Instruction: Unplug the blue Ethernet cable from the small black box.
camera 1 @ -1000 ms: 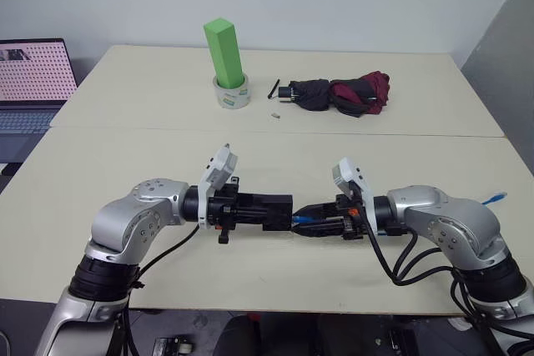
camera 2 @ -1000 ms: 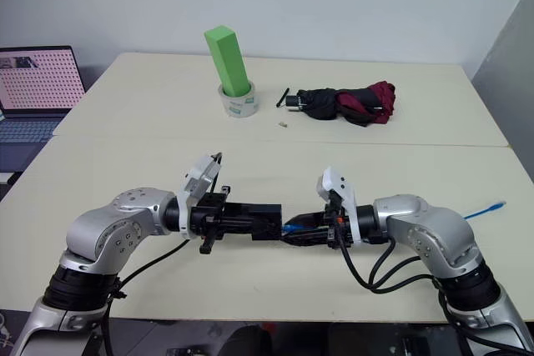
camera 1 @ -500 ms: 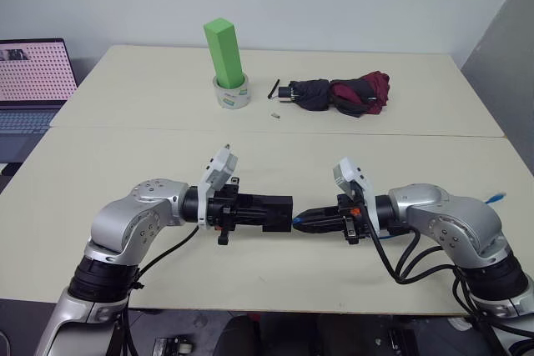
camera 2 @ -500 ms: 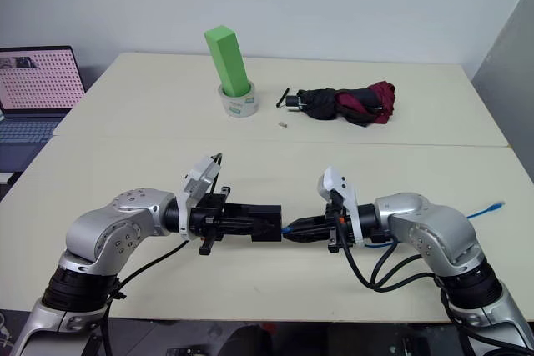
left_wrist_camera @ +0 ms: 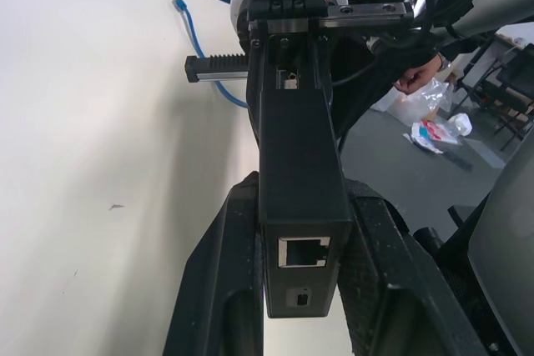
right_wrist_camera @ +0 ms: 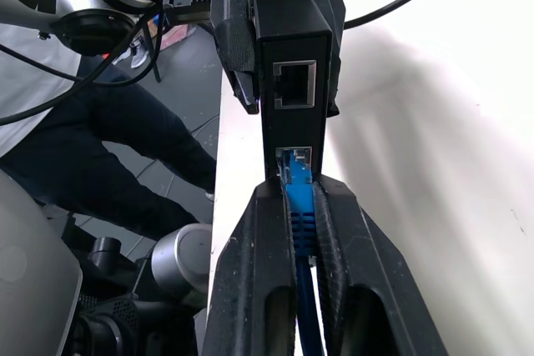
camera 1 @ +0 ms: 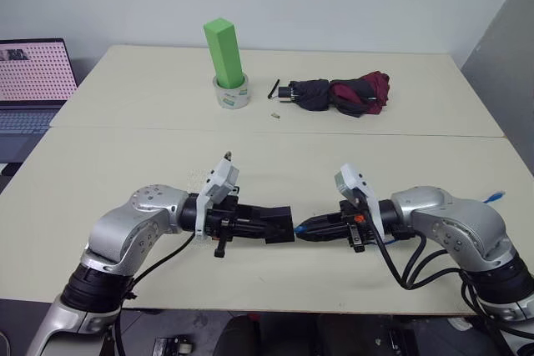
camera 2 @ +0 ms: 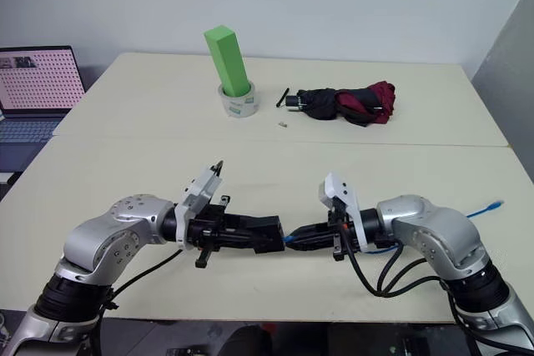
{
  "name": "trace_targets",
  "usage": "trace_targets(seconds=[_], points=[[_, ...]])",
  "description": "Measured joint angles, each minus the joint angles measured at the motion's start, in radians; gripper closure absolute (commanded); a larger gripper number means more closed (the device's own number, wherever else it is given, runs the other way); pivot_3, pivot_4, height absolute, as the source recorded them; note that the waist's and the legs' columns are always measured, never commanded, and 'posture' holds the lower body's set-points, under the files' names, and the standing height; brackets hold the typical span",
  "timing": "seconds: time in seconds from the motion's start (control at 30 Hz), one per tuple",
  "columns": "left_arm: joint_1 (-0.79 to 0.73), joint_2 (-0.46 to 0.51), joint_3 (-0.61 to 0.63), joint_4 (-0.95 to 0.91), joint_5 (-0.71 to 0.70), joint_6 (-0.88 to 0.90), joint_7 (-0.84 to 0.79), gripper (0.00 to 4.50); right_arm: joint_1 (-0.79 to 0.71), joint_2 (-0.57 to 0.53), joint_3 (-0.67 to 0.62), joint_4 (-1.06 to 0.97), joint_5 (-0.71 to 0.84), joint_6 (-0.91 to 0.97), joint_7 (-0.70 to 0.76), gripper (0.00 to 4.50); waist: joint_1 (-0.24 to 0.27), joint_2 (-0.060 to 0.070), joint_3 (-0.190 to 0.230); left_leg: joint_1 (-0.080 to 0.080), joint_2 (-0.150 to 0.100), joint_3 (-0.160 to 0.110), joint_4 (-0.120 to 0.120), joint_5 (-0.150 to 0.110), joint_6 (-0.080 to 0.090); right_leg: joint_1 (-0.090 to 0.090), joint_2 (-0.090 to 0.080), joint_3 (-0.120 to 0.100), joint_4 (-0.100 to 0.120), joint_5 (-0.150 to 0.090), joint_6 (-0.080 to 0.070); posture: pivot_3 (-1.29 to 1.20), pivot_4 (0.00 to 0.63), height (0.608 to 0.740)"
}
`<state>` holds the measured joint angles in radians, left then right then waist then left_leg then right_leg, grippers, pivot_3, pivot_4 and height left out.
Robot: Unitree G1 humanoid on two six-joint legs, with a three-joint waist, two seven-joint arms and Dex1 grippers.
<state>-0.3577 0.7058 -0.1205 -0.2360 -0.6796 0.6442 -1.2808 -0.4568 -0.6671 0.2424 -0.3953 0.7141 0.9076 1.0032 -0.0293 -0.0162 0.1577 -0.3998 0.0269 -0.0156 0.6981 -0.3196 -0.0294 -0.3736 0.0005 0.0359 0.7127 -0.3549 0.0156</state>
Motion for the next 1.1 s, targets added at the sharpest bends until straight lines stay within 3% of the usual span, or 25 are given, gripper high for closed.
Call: trace_targets(seconds=[0.23,0.6,0.67,0.87,1.1], points=[[0.009,0.030,0.000,0.013,0.023,-0.043,0.009,3.71,-0.005,0.004,0.019,0.044,-0.027,-0.089,0.000,4.47,0.000,0.000,0.000,0.000,0.000,0.000,0.000,0.000,0.000,0.000,0.000,0.000,0.000,0.000,0.000,0.00,0.150,0.740],[-0.005,0.019,-0.006,0.020,0.024,-0.032,0.025,3.71,0.005,-0.001,0.014,-0.021,-0.028,-0.057,-0.050,4.47,0.000,0.000,0.000,0.000,0.000,0.000,0.000,0.000,0.000,0.000,0.000,0.000,0.000,0.000,0.000,0.00,0.150,0.740],[-0.019,0.008,-0.014,0.038,0.030,-0.032,0.025,3.71,0.006,-0.002,0.012,-0.026,-0.035,-0.050,-0.065,3.77,0.000,0.000,0.000,0.000,0.000,0.000,0.000,0.000,0.000,0.000,0.000,0.000,0.000,0.000,0.000,0.00,0.150,0.740],[-0.046,-0.014,-0.016,0.067,0.042,-0.017,0.028,3.71,0.017,-0.004,0.007,-0.050,-0.047,-0.049,-0.076,2.57,0.000,0.000,0.000,0.000,0.000,0.000,0.000,0.000,0.000,0.000,0.000,0.000,0.000,0.000,0.000,0.00,0.150,0.740],[-0.042,0.003,-0.016,0.052,0.043,-0.016,0.001,3.71,0.025,-0.006,-0.026,-0.065,0.007,0.013,-0.075,2.50,0.000,0.000,0.000,0.000,0.000,0.000,0.000,0.000,0.000,0.000,0.000,0.000,0.000,0.000,0.000,0.00,0.150,0.740]])
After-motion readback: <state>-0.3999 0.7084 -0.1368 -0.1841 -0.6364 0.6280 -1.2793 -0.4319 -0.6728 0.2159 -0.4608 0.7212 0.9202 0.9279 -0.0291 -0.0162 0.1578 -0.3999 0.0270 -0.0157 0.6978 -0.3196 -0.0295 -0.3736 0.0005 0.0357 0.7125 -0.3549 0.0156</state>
